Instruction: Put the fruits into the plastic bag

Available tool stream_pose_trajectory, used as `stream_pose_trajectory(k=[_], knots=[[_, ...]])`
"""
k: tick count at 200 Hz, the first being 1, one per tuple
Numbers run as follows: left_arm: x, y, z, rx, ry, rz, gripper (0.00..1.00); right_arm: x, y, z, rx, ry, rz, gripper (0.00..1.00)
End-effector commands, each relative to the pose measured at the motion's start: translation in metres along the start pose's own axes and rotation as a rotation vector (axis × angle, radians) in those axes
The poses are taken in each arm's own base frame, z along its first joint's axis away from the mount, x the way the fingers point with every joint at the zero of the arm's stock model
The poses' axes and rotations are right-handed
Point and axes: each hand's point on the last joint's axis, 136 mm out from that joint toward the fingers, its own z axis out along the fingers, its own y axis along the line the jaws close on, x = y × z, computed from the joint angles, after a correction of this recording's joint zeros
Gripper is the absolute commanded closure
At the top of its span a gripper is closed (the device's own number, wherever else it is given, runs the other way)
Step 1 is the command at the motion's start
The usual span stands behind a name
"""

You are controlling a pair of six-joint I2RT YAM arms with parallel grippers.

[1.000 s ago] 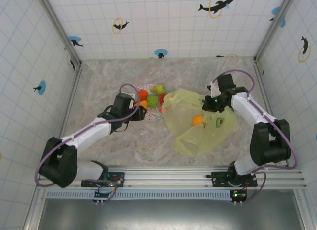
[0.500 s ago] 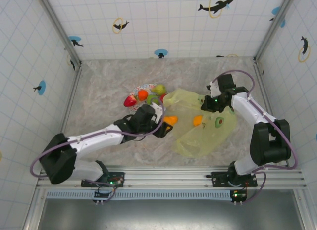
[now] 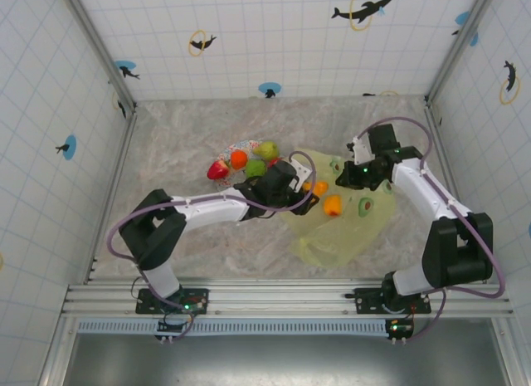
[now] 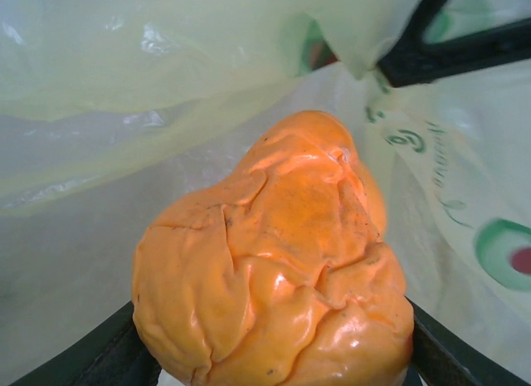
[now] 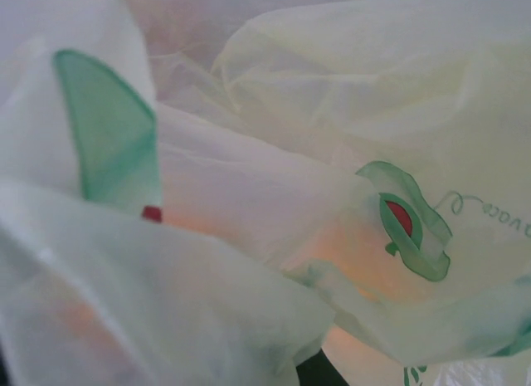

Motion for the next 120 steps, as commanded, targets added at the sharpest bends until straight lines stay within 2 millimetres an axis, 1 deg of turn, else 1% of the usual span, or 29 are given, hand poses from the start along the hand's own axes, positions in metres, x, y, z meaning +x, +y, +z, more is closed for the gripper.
stream_pose_trajectory(k=[1, 17, 21, 41, 71, 99, 120], knots=[[-0.018, 0.003, 0.012, -0.036, -0.064, 0.017, 0.38, -0.010, 0.021, -0.019, -0.077, -0.037, -0.036, 1.00], [-0.019, 0.004, 0.020, -0.042, -0.075, 0.019, 0.38, -0.012, 0.028, -0.020, -0.121, -0.045, -0.032, 1.00], [-0.019, 0.005, 0.022, -0.043, -0.078, -0.014, 0.38, -0.013, 0.029, -0.020, -0.130, -0.048, -0.032, 1.00], [-0.022, 0.005, 0.031, -0.036, -0.091, -0.029, 0.38, -0.014, 0.035, -0.019, -0.173, -0.048, -0.026, 1.00], [-0.025, 0.003, 0.046, -0.008, -0.104, -0.054, 0.36, -0.011, 0.037, -0.015, -0.210, -0.044, -0.016, 1.00], [-0.026, -0.004, 0.062, 0.041, -0.092, -0.083, 0.34, -0.009, 0.037, -0.011, -0.228, -0.041, -0.007, 1.00], [-0.026, -0.008, 0.069, 0.064, -0.086, -0.107, 0.31, -0.010, 0.035, -0.010, -0.224, -0.042, -0.002, 1.00]])
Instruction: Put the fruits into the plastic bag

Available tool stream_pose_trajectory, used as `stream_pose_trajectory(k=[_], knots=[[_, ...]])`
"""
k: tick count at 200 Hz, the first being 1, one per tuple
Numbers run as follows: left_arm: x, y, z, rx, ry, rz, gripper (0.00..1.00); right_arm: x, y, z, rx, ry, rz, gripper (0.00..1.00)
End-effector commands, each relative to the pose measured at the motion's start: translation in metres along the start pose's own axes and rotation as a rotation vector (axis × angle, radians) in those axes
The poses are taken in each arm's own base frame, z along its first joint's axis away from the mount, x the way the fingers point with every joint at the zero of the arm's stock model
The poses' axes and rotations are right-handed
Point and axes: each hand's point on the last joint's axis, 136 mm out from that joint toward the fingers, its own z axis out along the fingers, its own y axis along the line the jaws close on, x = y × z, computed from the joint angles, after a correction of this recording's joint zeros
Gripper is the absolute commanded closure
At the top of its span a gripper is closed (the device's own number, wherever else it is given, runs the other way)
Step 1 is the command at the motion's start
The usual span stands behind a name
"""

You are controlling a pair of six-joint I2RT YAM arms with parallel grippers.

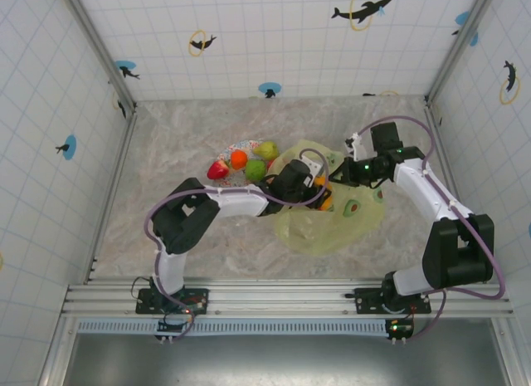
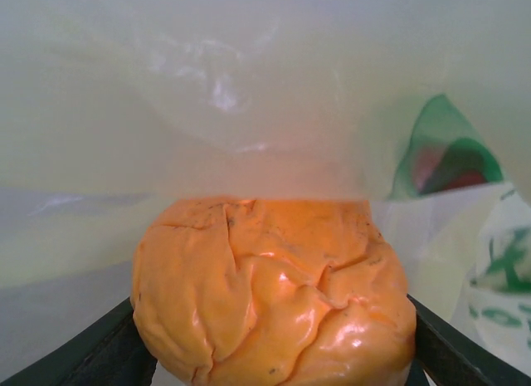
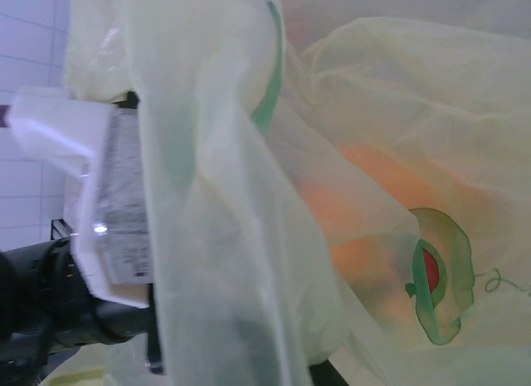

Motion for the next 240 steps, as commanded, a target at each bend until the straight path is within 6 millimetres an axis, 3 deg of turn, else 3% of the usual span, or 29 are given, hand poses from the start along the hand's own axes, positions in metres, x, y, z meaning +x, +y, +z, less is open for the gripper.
stream_pose_trajectory(k=[1, 105, 182, 240], knots=[[-0.009, -0.017, 0.009, 0.065, -0.023, -0.037, 0.31, -0.002, 0.005, -0.002, -0.034, -0.019, -0.008, 1.00], [-0.011, -0.009, -0.003, 0.017, -0.042, -0.038, 0.10, 0.002, -0.013, -0.007, 0.002, -0.031, 0.026, 1.00], [-0.011, -0.006, -0.026, -0.013, -0.041, -0.014, 0.09, 0.004, -0.023, -0.008, 0.051, -0.032, 0.033, 1.00], [0.002, -0.020, -0.064, 0.055, -0.015, 0.013, 0.10, 0.000, -0.037, -0.014, 0.151, -0.036, 0.023, 1.00]])
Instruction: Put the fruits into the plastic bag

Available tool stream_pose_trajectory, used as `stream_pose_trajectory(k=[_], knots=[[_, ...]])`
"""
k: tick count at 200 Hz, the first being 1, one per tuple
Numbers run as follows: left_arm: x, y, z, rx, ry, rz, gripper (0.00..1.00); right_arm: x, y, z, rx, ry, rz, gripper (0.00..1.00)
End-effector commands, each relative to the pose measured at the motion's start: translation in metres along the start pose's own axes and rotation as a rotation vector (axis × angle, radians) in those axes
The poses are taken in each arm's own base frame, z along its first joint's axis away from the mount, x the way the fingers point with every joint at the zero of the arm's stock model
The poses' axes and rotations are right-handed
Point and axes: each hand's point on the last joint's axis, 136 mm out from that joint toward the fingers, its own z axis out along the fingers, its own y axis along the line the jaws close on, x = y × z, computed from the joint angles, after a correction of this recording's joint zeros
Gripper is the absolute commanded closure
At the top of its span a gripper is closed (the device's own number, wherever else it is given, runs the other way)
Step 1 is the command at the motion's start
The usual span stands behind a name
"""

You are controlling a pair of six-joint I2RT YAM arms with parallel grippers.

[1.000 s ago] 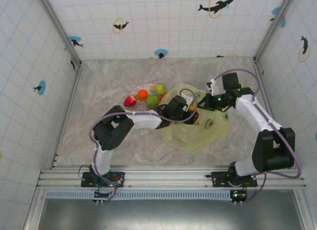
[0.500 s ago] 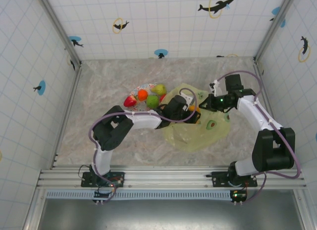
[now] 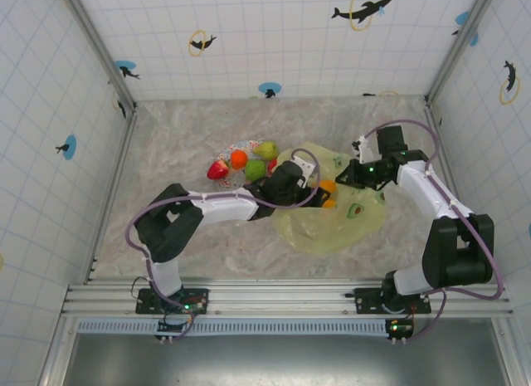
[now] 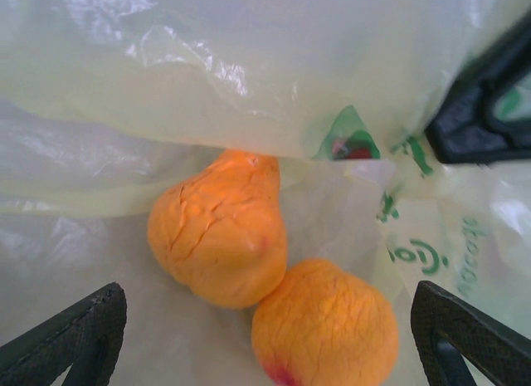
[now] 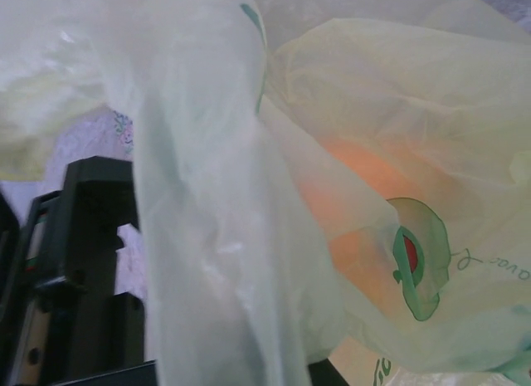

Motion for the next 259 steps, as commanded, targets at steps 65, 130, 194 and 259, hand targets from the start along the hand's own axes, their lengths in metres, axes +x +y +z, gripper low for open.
stream_pose_trajectory(k=[65, 130, 194, 259], knots=[[0.024, -0.022, -0.095, 0.101, 0.043, 0.146, 0.11, -0.005, -0.017, -0.011, 0.130, -0.005, -0.038, 1.00], [-0.002, 0.008, -0.156, 0.049, -0.068, 0.090, 0.11, -0.005, -0.016, -0.002, 0.145, 0.014, -0.055, 1.00], [-0.032, 0.144, -0.221, -0.424, -0.241, -0.247, 0.11, -0.004, -0.014, 0.001, 0.140, 0.006, -0.062, 1.00], [-0.002, 0.249, -0.212, -0.773, 0.012, -0.282, 0.05, -0.005, -0.009, 0.003, 0.136, 0.010, -0.084, 1.00]])
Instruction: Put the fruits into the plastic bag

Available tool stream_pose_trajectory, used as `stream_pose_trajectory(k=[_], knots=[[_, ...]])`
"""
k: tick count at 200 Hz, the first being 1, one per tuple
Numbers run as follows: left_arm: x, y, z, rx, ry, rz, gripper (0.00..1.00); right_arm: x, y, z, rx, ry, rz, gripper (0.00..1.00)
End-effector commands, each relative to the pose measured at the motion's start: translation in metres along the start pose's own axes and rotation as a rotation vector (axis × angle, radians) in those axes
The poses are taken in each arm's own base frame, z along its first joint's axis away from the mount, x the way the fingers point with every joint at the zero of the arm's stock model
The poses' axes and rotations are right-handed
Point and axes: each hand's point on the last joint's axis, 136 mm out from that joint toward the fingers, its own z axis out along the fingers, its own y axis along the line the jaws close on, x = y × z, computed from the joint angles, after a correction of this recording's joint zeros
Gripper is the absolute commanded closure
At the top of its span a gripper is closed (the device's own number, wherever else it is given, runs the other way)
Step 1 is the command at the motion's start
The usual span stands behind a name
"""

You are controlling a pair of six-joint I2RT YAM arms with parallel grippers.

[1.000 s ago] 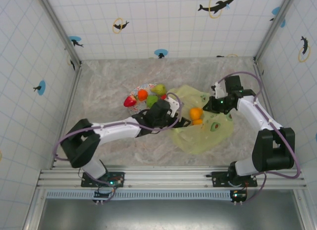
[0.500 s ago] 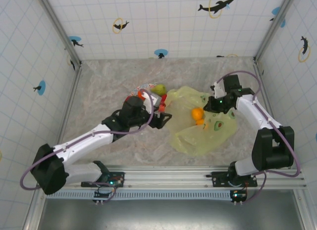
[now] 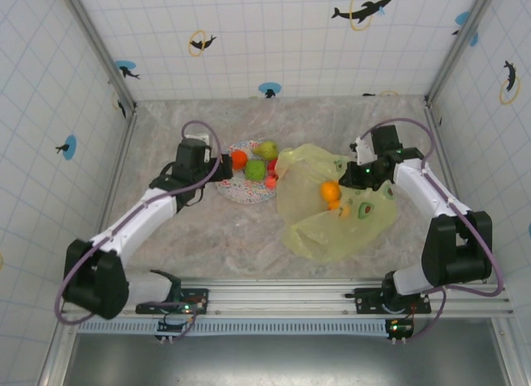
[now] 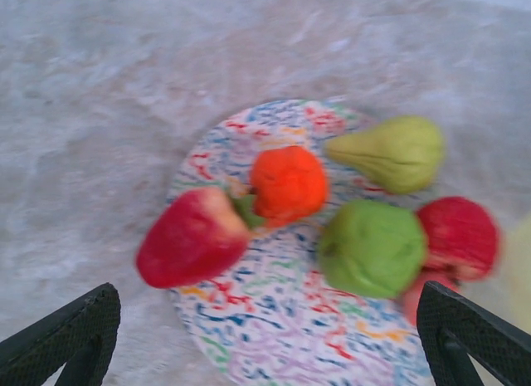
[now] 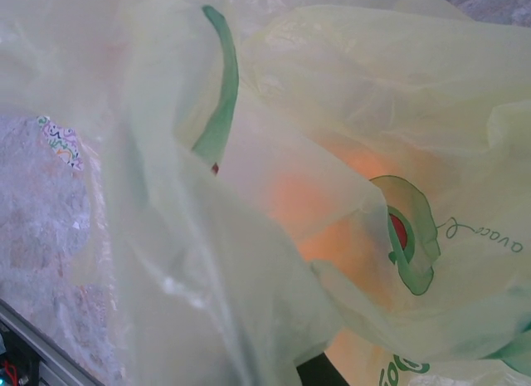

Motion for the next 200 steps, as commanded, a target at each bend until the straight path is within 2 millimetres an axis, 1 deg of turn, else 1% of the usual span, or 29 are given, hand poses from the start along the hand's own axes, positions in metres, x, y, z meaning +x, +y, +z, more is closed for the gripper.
stream_pose_trajectory(k=[1, 9, 22, 24, 26, 63, 80, 135, 175, 200], knots=[[0.013, 0.028, 0.019, -0.149, 0.101, 0.071, 0.04, -0.009, 0.004, -0.003, 0.002, -0.019, -0.027, 1.00], [0.017, 0.032, 0.027, -0.164, 0.132, 0.106, 0.03, -0.009, 0.005, -0.003, 0.001, -0.020, -0.029, 1.00], [0.035, 0.043, 0.039, -0.197, 0.202, 0.122, 0.03, -0.009, 0.006, -0.003, -0.003, -0.021, -0.033, 1.00], [0.026, 0.041, 0.040, -0.194, 0.186, 0.124, 0.02, -0.009, 0.007, -0.003, -0.003, -0.021, -0.033, 1.00], [0.024, 0.041, 0.041, -0.194, 0.185, 0.126, 0.02, -0.009, 0.007, -0.003, -0.004, -0.020, -0.034, 1.00], [0.038, 0.041, 0.069, -0.197, 0.278, 0.150, 0.02, -0.007, 0.007, 0.000, -0.001, -0.013, -0.039, 1.00], [0.042, 0.042, 0.079, -0.205, 0.306, 0.164, 0.02, -0.006, 0.007, 0.001, 0.003, -0.010, -0.042, 1.00], [0.043, 0.043, 0.096, -0.218, 0.347, 0.202, 0.03, -0.005, 0.007, 0.000, 0.005, -0.011, -0.044, 1.00], [0.046, 0.048, 0.106, -0.225, 0.372, 0.212, 0.03, -0.005, 0.008, 0.000, 0.005, -0.013, -0.045, 1.00], [0.049, 0.045, 0.113, -0.203, 0.388, 0.218, 0.05, -0.004, 0.007, 0.000, 0.007, -0.012, -0.045, 1.00]])
